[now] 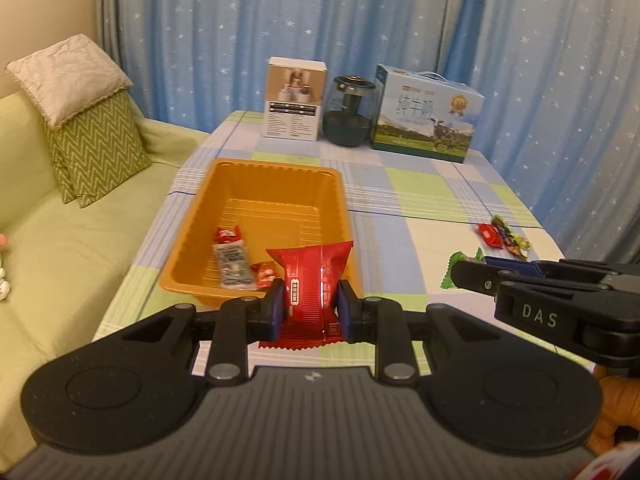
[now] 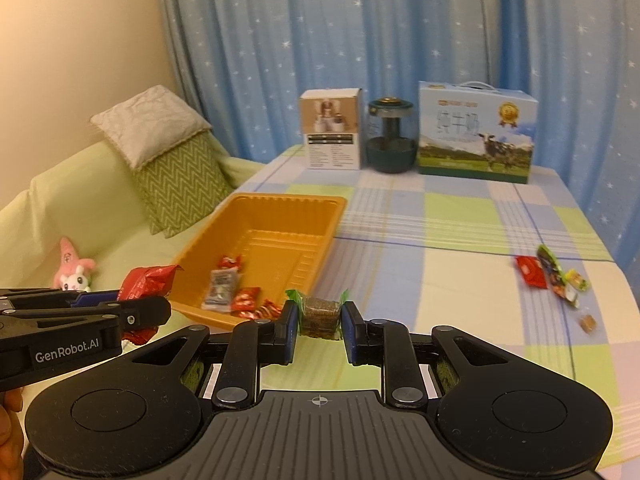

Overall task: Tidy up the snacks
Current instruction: 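Carry both candies over the orange tray with both tools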

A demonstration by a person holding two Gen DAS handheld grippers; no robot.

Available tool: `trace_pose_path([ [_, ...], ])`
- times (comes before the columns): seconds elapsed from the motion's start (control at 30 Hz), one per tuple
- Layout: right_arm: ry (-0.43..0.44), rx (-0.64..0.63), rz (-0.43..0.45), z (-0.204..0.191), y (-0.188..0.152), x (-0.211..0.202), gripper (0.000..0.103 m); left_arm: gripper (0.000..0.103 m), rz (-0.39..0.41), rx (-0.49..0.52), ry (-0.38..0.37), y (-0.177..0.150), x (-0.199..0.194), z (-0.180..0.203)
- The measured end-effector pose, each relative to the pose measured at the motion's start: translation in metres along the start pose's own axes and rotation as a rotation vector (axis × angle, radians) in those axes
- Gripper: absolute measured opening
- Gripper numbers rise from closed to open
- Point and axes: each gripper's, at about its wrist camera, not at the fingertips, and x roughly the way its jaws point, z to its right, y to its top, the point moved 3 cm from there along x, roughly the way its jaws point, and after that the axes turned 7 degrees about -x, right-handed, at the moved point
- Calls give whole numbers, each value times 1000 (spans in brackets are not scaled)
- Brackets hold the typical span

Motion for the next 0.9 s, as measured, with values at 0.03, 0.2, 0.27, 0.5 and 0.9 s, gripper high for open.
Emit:
trace_pose_path([
  [0.03,4,-4,0,-3,1,2,24,24,1,-3,4,1,0,-3],
  [0.2,23,-17,-11,-13,3,14,24,24,-3,-23,17,3,3,-17],
  [0.27,28,-20,-18,-15,3,19,24,24,-8,-31,20,4,6,-22],
  [0.5,35,-21,-38,-16,4,38,24,24,-29,-39,22,6,19,-32],
  [0.9,57,-26,-58,-18,24,86,24,24,-59,-40,32,22,59,-46],
])
